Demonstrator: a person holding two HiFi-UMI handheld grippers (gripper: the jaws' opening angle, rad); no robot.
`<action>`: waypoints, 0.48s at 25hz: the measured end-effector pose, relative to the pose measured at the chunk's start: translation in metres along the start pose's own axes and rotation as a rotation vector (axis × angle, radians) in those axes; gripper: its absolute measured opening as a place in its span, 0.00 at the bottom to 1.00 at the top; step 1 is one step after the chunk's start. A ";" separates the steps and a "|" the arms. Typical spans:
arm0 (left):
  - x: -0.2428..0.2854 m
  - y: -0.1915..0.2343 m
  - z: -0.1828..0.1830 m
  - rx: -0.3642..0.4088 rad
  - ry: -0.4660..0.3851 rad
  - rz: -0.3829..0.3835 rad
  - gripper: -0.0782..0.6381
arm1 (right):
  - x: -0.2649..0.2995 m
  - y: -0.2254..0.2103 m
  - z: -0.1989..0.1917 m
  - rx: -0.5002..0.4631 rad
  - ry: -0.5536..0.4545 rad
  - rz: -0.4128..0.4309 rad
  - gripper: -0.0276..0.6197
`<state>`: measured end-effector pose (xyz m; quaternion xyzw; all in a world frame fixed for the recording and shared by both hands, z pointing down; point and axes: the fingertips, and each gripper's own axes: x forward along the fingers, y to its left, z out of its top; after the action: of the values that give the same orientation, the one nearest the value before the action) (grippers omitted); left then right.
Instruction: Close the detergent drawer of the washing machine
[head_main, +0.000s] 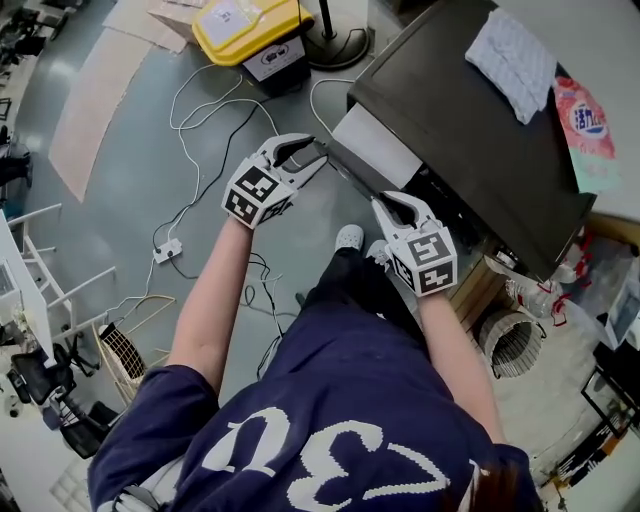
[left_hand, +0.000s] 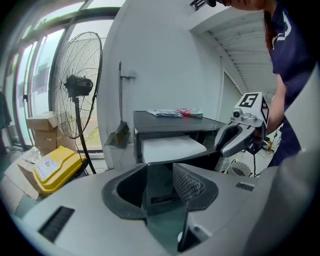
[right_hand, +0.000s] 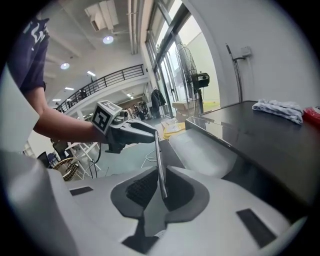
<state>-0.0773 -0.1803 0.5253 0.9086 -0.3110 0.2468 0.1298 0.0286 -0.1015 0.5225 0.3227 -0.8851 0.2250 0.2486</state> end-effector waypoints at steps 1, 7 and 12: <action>0.003 0.001 0.003 -0.002 -0.004 0.004 0.36 | 0.000 -0.005 0.002 0.004 -0.005 -0.009 0.14; 0.024 0.011 0.016 0.001 -0.011 0.004 0.36 | 0.001 -0.030 0.012 0.020 -0.009 -0.041 0.15; 0.034 0.016 0.023 0.005 -0.011 -0.005 0.36 | 0.002 -0.042 0.017 0.014 -0.020 -0.066 0.16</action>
<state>-0.0556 -0.2190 0.5253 0.9110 -0.3088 0.2420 0.1266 0.0509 -0.1411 0.5207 0.3558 -0.8748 0.2195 0.2448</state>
